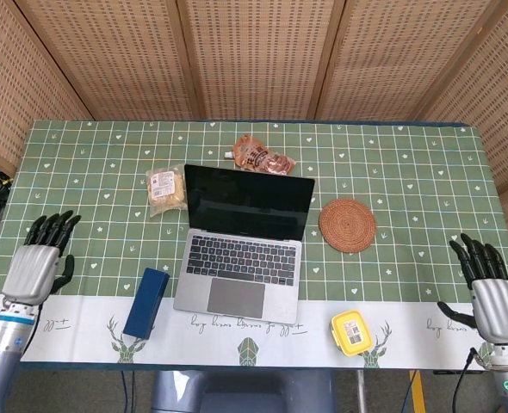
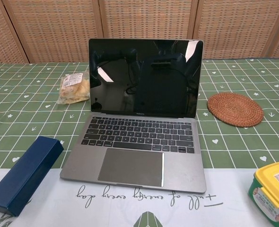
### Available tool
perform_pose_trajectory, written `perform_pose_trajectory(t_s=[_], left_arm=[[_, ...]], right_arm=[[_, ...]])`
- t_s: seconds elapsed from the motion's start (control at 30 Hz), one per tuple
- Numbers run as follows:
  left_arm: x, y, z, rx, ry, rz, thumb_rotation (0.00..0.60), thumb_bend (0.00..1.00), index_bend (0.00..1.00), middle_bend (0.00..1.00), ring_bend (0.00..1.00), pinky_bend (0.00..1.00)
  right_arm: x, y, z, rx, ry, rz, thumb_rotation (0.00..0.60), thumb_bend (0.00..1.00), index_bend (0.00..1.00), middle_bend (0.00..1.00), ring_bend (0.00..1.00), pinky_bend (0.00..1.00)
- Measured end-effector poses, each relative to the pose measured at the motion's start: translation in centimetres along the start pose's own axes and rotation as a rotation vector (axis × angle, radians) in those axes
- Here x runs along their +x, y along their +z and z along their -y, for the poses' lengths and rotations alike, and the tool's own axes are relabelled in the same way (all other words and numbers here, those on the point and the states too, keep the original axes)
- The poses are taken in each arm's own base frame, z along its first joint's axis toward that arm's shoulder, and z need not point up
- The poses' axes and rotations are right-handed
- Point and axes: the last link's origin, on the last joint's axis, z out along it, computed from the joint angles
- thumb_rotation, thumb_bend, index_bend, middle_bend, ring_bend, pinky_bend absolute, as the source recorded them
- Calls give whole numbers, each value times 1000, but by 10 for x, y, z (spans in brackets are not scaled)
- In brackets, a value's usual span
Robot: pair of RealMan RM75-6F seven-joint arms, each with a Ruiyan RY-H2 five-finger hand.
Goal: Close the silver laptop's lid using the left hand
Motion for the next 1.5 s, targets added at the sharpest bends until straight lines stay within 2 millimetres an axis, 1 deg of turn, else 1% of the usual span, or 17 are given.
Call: perform_pose_trajectory(t_s=[0.07, 0.17, 0.3, 0.53, 0.73, 0.83, 1.03, 1.23, 1.4, 1.5], left_arm=[[5, 16, -12, -41, 23, 6, 600, 807, 0, 0, 0, 0], [12, 38, -30, -94, 43, 14, 600, 884, 0, 0, 0, 0], [25, 67, -54, -153, 54, 22, 600, 923, 0, 0, 0, 0], [44, 118, -98, -248, 64, 63, 600, 934, 6, 0, 0, 0], [53, 160, -136, -305, 87, 100, 600, 937, 9, 0, 0, 0], [55, 176, -156, -326, 89, 117, 600, 938, 12, 0, 0, 0], [58, 199, -191, -353, 75, 159, 600, 949, 49, 0, 0, 11], [60, 217, -221, -353, 71, 190, 600, 953, 69, 0, 0, 27], [58, 225, -241, -350, 83, 217, 600, 955, 108, 0, 0, 78], [56, 229, -248, -343, 97, 234, 600, 955, 114, 0, 0, 82]], right_arm=[[0, 3, -5, -20, 9, 4, 600, 96, 0, 0, 0, 0], [0, 6, -12, -45, 21, 10, 600, 97, 0, 0, 0, 0], [1, 10, -18, -63, 32, 14, 600, 96, 0, 0, 0, 0], [1, 15, -28, -98, 48, 24, 600, 97, 0, 0, 0, 0], [3, 18, -36, -123, 65, 22, 600, 97, 0, 0, 0, 0], [5, 19, -40, -132, 73, 20, 600, 97, 0, 0, 0, 0], [8, 20, -43, -140, 92, 9, 600, 97, 0, 0, 0, 0], [12, 20, -47, -145, 110, -3, 600, 97, 0, 0, 0, 0], [17, 19, -50, -150, 122, -17, 600, 97, 0, 0, 0, 0], [19, 19, -52, -156, 127, -23, 600, 97, 0, 0, 0, 0]])
